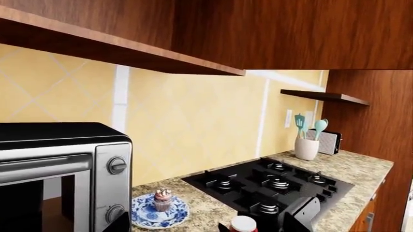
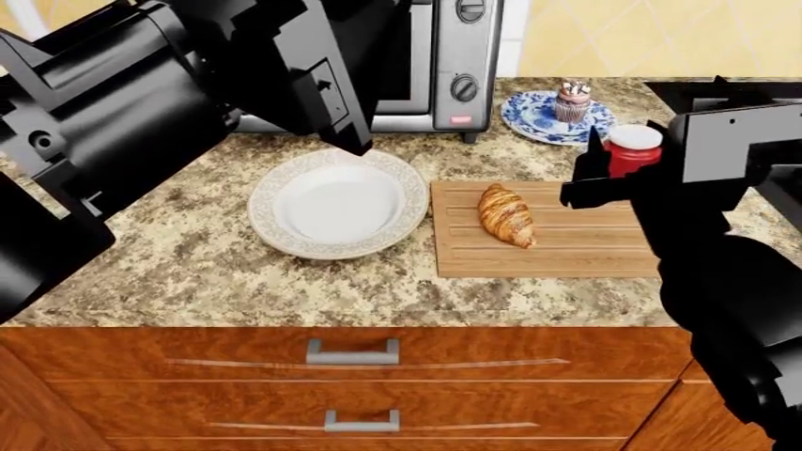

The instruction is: From the different types of pastries on the counter, select a croissant and place it on the cutting board. Then retrieve a jar of jam from the cabinet and place it alongside the croissant on the cutting board.

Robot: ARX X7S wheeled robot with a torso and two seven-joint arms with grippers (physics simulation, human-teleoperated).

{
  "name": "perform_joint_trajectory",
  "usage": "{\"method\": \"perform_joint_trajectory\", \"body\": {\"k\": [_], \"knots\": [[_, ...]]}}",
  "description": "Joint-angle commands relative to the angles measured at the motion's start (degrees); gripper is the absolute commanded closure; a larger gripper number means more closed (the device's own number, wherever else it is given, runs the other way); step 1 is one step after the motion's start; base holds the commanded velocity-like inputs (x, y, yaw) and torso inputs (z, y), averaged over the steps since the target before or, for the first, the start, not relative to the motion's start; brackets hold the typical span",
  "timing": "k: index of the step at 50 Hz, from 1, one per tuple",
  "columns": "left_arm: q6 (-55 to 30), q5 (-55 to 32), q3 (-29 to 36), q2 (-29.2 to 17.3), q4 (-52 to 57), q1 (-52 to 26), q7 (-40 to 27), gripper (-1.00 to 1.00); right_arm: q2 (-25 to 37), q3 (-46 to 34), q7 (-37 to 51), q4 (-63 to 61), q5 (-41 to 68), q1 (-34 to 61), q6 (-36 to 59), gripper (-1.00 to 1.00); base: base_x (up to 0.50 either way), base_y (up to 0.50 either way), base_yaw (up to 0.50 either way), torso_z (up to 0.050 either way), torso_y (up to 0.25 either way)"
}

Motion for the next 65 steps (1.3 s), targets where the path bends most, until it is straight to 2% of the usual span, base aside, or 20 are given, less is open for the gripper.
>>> {"method": "perform_joint_trajectory", "body": {"k": [1, 10, 30, 65], "knots": [[0.02, -0.02, 0.22, 0.10, -0.15, -0.05, 0.14, -1.00, -2.28, -1.50, -3.36, 6.86, -6.56, 0.55, -8.02, 1.00, 0.00, 0.00, 0.00, 0.000, 0.000], [0.04, 0.18, 0.36, 0.22, -0.16, -0.12, 0.42, -1.00, -5.52, -4.56, -6.07, 17.47, -10.77, 6.30, -10.64, 1.00, 0.00, 0.00, 0.00, 0.000, 0.001], [0.01, 1.07, 0.69, 0.26, -0.52, -0.19, 1.06, -1.00, -9.25, -6.22, -7.47, 28.55, -13.64, 10.63, -14.11, 1.00, 0.00, 0.00, 0.00, 0.000, 0.001], [-0.24, 1.09, 1.12, -0.09, -0.38, -0.96, 0.98, -1.00, -7.44, -5.63, -5.74, 25.19, -12.18, 7.22, -10.63, 1.00, 0.00, 0.00, 0.00, 0.000, 0.001]]}}
